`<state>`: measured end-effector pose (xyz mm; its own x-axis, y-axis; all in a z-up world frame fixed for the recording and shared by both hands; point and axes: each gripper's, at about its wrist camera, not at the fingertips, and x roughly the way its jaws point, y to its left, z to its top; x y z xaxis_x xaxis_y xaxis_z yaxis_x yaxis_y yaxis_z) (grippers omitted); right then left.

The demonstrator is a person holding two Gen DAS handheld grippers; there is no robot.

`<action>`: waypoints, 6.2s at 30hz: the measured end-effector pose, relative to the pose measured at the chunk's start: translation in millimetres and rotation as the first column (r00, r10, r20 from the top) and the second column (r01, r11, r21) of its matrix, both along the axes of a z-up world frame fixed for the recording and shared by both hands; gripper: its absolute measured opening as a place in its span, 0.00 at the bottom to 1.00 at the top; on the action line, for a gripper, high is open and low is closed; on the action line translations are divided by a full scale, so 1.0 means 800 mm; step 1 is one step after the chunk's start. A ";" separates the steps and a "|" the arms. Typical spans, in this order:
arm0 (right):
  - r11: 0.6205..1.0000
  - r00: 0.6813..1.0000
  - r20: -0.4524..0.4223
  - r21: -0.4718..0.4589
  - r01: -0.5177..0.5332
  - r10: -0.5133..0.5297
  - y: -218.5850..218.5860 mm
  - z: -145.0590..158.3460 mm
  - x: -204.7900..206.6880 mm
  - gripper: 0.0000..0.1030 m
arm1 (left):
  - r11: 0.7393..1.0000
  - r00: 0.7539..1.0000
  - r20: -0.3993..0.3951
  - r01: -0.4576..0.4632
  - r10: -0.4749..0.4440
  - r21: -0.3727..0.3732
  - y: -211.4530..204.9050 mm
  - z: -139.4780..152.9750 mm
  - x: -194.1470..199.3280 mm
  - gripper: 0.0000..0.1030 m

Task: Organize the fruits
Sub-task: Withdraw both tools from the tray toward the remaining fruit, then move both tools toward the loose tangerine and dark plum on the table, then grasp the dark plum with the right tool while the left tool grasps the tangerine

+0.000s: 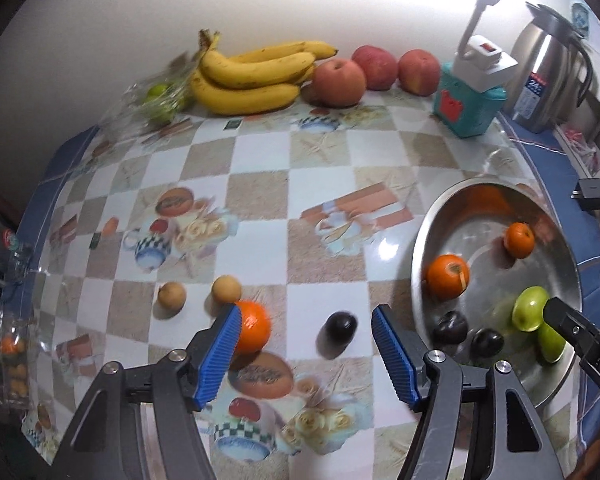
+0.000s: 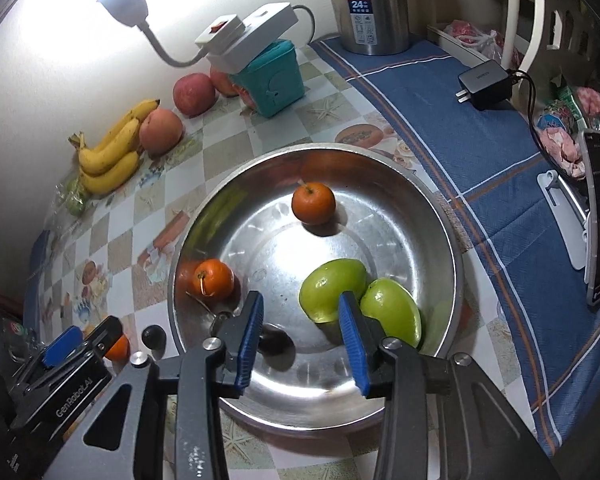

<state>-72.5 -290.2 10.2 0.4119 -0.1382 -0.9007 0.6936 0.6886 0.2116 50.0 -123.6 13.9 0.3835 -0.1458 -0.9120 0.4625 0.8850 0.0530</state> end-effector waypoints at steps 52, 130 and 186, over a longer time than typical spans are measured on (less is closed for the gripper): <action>0.989 0.990 -0.062 -0.075 -0.128 0.124 0.030 -0.016 0.024 0.92 | 0.979 0.978 -0.039 -0.205 0.206 0.016 0.061 -0.019 0.016 1.00; 0.941 0.943 0.024 0.052 -0.333 0.332 0.163 -0.048 0.124 0.59 | 0.954 0.958 -0.081 -0.281 0.274 -0.100 0.157 -0.014 0.090 1.00; 0.954 0.954 -0.042 0.064 -0.293 0.296 0.154 -0.081 0.135 0.29 | 0.946 0.933 -0.327 -0.229 0.147 -0.228 0.095 -0.072 0.088 0.46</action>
<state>35.7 -166.9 -54.4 0.3802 0.0345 -0.9242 0.4725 0.8518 0.2262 120.2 -47.8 -44.0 0.1394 -0.3439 -0.9286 0.2440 0.9208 -0.3043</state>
